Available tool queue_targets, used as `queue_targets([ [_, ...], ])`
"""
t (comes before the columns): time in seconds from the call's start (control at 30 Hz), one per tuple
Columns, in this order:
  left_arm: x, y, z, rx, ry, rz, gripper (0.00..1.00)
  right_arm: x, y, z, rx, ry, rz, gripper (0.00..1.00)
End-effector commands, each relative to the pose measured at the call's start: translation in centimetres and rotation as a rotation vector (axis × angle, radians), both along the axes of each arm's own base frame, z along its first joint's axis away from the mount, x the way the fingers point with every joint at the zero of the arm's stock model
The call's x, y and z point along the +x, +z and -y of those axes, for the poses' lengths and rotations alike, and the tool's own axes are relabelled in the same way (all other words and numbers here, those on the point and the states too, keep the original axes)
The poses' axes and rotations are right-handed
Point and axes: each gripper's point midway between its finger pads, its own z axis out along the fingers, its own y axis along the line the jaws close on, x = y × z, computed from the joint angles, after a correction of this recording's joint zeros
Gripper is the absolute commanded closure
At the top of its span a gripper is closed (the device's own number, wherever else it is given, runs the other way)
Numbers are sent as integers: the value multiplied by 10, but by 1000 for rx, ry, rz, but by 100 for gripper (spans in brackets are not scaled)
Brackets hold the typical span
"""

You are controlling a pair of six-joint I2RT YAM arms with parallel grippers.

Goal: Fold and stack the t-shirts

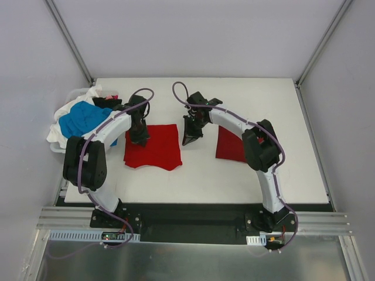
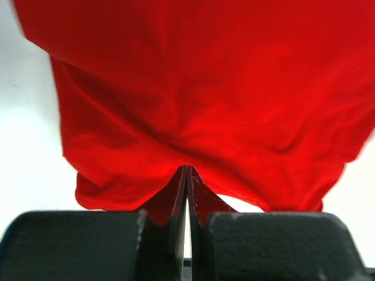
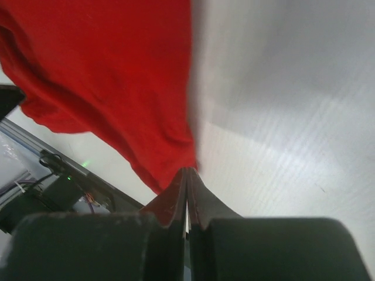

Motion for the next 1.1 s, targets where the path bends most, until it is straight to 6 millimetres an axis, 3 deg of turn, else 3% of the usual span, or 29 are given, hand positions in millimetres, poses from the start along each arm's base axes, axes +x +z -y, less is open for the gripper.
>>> queue_targets([
  [0.0, 5, -23, 0, 4, -1, -24, 100, -14, 27, 24, 8, -9, 35, 99],
  [0.1, 8, -39, -2, 26, -6, -67, 100, -20, 42, 40, 13, -23, 67, 99],
  [0.13, 8, -46, -3, 33, -9, -88, 100, -25, 37, 49, -1, -32, 55, 99],
  [0.3, 14, -56, 8, 16, -25, -117, 100, -34, 54, 66, -1, -54, 93, 99],
  [0.4, 18, -56, 26, -1, -58, -112, 100, -34, 61, 71, 0, -64, 110, 99],
  [0.67, 30, -52, 112, -88, -177, -98, 100, -35, 62, 80, -16, -75, 115, 99],
  [0.8, 35, -52, 134, -87, -219, -92, 100, -40, 59, 89, -30, -81, 112, 99],
  [0.93, 42, -50, 139, -89, -225, -91, 100, -43, 56, 96, -44, -91, 111, 99],
  [1.07, 45, -51, 129, -48, -217, -91, 100, -38, 45, 105, -93, -109, 97, 99],
])
